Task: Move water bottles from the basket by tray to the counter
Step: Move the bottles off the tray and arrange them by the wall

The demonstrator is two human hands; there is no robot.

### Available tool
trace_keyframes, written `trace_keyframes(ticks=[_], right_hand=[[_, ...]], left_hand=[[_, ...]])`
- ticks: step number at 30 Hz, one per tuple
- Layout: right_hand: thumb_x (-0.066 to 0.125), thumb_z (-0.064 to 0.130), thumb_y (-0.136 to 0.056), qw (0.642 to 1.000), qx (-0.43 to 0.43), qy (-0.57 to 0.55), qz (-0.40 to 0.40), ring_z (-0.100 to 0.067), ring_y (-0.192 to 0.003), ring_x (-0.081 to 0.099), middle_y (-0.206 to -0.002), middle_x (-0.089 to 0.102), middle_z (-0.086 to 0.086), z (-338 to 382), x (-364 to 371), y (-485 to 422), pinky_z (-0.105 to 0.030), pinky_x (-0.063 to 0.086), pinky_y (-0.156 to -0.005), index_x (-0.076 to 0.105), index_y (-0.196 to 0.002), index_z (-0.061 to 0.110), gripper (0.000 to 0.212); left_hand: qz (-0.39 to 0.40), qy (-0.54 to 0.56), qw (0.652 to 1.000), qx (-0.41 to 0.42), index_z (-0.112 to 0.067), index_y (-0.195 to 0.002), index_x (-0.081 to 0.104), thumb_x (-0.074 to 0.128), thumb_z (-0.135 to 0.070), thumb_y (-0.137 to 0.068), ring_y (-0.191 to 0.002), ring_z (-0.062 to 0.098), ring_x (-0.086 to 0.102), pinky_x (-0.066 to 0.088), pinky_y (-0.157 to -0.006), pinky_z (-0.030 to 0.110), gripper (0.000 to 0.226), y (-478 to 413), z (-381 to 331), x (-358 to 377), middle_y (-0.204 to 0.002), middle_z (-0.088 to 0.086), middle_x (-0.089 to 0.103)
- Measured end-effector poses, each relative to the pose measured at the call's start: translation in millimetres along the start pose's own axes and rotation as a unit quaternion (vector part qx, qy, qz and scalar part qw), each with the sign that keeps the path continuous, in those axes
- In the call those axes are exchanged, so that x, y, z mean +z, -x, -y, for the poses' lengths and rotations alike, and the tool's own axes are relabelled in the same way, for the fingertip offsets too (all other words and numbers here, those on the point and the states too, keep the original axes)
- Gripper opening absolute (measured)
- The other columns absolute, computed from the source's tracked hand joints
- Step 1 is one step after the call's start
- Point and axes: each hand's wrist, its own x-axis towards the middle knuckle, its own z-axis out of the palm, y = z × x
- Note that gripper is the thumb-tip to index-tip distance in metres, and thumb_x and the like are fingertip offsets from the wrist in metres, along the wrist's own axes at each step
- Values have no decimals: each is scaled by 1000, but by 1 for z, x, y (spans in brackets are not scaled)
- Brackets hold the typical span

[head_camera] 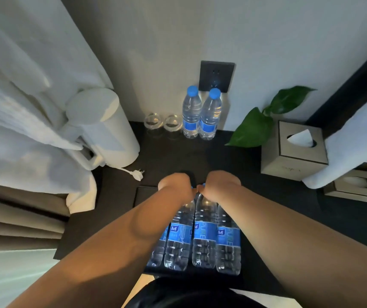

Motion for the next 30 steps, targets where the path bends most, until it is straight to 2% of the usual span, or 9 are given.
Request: trace_keyframes(ticks=[3, 7, 12, 14, 17, 22, 24, 26, 30], right_hand=[[67, 38, -93, 1000, 9, -1, 24, -26, -100, 68, -107, 69, -4, 9, 2, -5, -41, 58, -90, 71, -113, 18, 29], [67, 52, -86, 996, -1, -65, 53, -24, -86, 69, -92, 70, -5, 6, -1, -6, -41, 60, -85, 72, -97, 17, 37], [66, 44, -82, 992, -55, -107, 47, -21, -73, 67, -81, 69, -5, -5, -21, 2, -34, 57, -70, 72, -83, 16, 29], [68, 41, -82, 990, -70, -118, 43, -20, -63, 62, -70, 64, -3, -8, -33, 7, -30, 47, -58, 67, -73, 16, 27], [67, 44, -82, 989, -74, -127, 17, -20, -59, 58, -62, 62, -3, -13, -53, 17, -28, 41, -52, 66, -68, 14, 33], [67, 42, -82, 985, -89, -145, -16, -20, -52, 48, -53, 48, -1, -17, -76, 32, -31, 34, -50, 54, -52, 16, 42], [67, 42, -84, 983, -96, -152, -28, -20, -51, 47, -53, 46, -2, -19, -80, 39, -31, 33, -50, 53, -53, 15, 44], [68, 43, -84, 981, -106, -160, -38, -21, -52, 44, -55, 44, -3, -21, -80, 47, -31, 32, -52, 51, -56, 13, 44], [69, 43, -85, 977, -116, -167, -58, -21, -57, 47, -63, 46, -5, -20, -82, 65, -33, 34, -55, 58, -70, 11, 37]], left_hand=[[6, -6, 1000, -4, -22, -98, 68, 64, -47, -92, -99, 28, 69, 55, -78, 39, 27, -2, -6, 1, -105, 2, 70], [-4, 39, 999, 8, -21, -83, 57, 64, -51, -90, -88, 28, 65, 47, -68, 34, 31, -2, 2, -1, -89, 2, 62], [-6, 104, 993, 56, -23, -65, 55, 68, -51, -83, -68, 21, 61, 37, -52, 28, 36, -2, 19, -20, -66, -2, 57], [-2, 100, 992, 82, -20, -69, 62, 69, -52, -82, -67, 20, 62, 39, -51, 29, 35, 2, 20, -33, -66, 0, 62], [14, 64, 992, 107, -15, -74, 69, 68, -56, -86, -66, 19, 63, 41, -53, 30, 43, 10, 18, -56, -69, 4, 65], [43, -18, 990, 134, -15, -62, 49, 61, -55, -95, -57, 18, 48, 34, -51, 32, 53, 31, 20, -82, -65, 2, 49], [37, -6, 989, 141, -9, -62, 56, 62, -51, -93, -55, 18, 44, 33, -50, 32, 53, 40, 20, -84, -63, 5, 49], [26, 16, 989, 147, -7, -73, 69, 64, -47, -89, -59, 20, 52, 39, -52, 31, 44, 46, 20, -85, -67, 7, 61], [-32, 80, 984, 154, -21, -79, 74, 70, -45, -82, -71, 17, 66, 51, -61, 32, 25, 51, 24, -91, -74, 1, 70]])
